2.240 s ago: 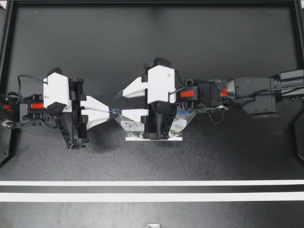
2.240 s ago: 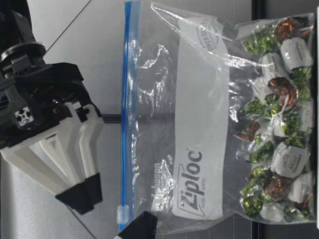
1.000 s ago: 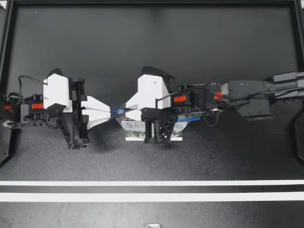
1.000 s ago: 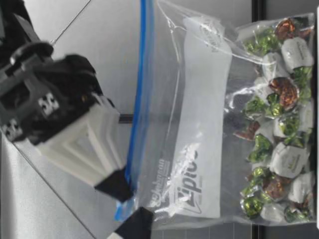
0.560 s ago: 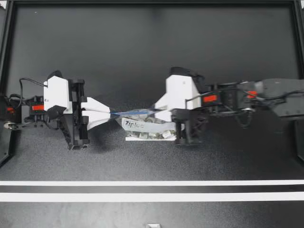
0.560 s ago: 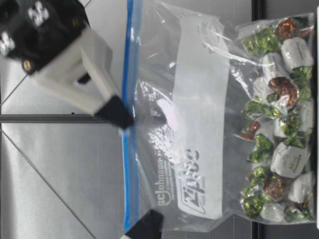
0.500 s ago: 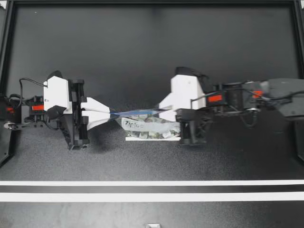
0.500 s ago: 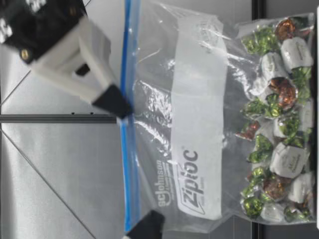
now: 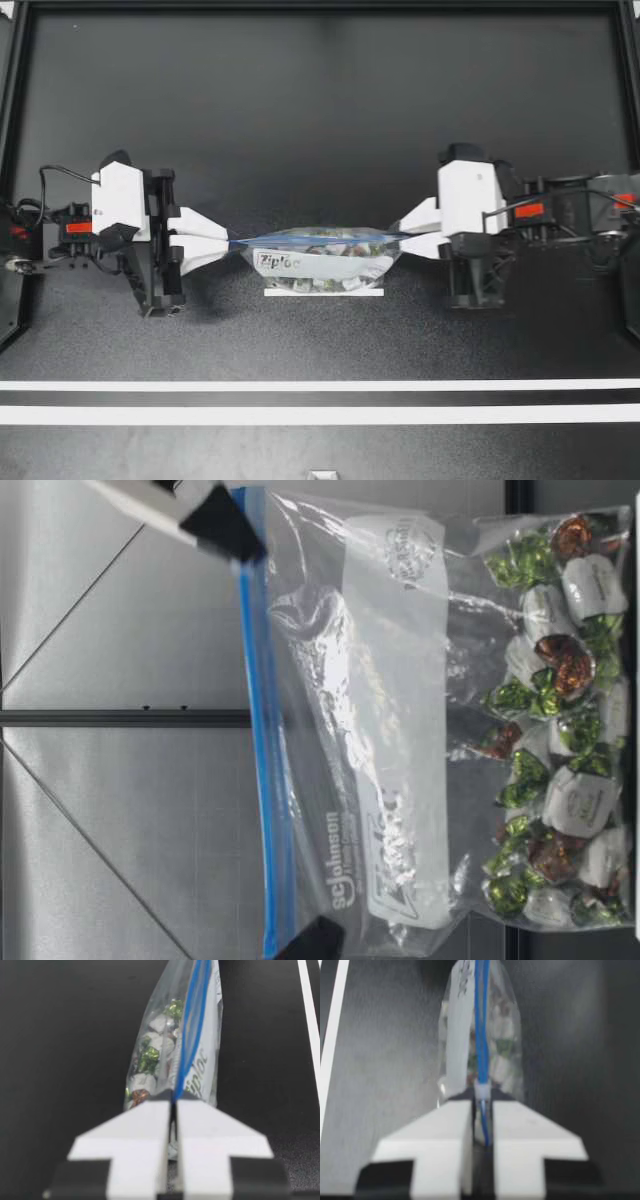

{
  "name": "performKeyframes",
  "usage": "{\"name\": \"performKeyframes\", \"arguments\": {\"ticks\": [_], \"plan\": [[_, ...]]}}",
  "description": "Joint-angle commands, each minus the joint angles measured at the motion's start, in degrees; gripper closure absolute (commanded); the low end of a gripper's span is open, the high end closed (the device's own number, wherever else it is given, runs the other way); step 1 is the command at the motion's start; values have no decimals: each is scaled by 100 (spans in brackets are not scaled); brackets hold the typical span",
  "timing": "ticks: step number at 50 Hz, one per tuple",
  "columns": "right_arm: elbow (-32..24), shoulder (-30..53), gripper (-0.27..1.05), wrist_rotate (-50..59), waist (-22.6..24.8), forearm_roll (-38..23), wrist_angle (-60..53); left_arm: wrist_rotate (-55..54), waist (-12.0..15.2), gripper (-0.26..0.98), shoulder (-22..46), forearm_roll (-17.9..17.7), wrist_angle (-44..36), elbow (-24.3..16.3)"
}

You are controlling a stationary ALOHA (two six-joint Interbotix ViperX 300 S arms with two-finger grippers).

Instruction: Slide open the ziploc bag.

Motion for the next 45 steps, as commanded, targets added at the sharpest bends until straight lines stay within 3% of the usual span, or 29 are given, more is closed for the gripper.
{"name": "performKeyframes", "arguments": {"ticks": [1,20,30,37,45], "plan": [[44,-264,92,18,-44,-9,26,0,26,85,-88,-18,-18,-35],[167,-290,89,9,-35,-9,18,0,26,84,-97,-18,-9,-26],[185,-299,66,35,-35,-9,0,-9,26,80,-97,-26,-18,-70],[193,-290,43,44,-35,-9,-105,-44,26,71,-97,-26,-35,-88],[255,-308,41,62,-35,0,-422,-53,26,49,-114,-26,-35,-149]]}}
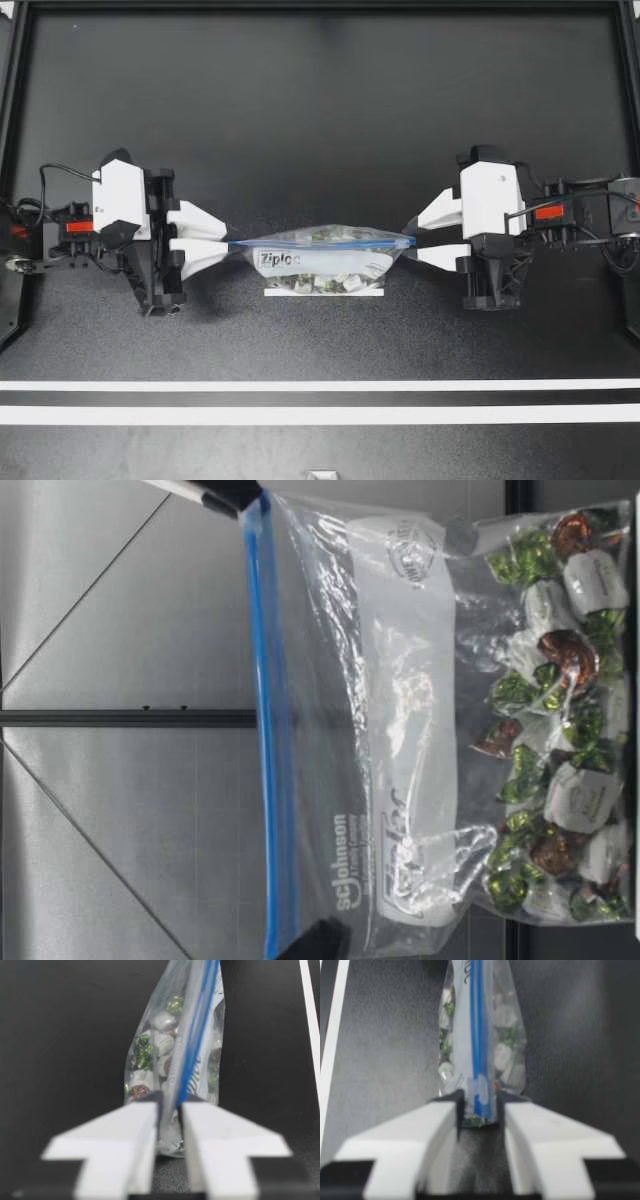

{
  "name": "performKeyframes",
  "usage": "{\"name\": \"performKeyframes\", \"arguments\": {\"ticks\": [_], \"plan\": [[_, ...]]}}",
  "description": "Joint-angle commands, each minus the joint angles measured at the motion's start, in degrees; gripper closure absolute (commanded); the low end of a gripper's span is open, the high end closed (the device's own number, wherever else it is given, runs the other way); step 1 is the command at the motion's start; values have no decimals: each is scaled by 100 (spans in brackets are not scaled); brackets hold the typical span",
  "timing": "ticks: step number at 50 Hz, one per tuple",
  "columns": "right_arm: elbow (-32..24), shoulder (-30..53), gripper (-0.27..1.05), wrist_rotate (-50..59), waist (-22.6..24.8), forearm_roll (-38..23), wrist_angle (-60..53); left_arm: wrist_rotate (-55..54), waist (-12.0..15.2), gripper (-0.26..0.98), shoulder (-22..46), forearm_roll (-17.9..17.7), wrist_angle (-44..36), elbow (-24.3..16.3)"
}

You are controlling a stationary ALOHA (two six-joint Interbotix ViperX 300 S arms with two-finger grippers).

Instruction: Slide open the ziploc bag.

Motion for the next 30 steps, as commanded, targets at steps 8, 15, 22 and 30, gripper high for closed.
{"name": "performKeyframes", "arguments": {"ticks": [8,15,22,30], "plan": [[141,-185,41,35,-35,35,-853,9,9,37,-281,44,-18,-211],[290,-290,40,35,-44,53,-1459,53,0,35,-615,62,9,-202],[404,-325,38,35,-35,88,-1978,53,-9,31,-896,141,105,-193],[431,-352,38,35,-35,132,-2276,53,-88,30,-1187,229,264,-220]]}}
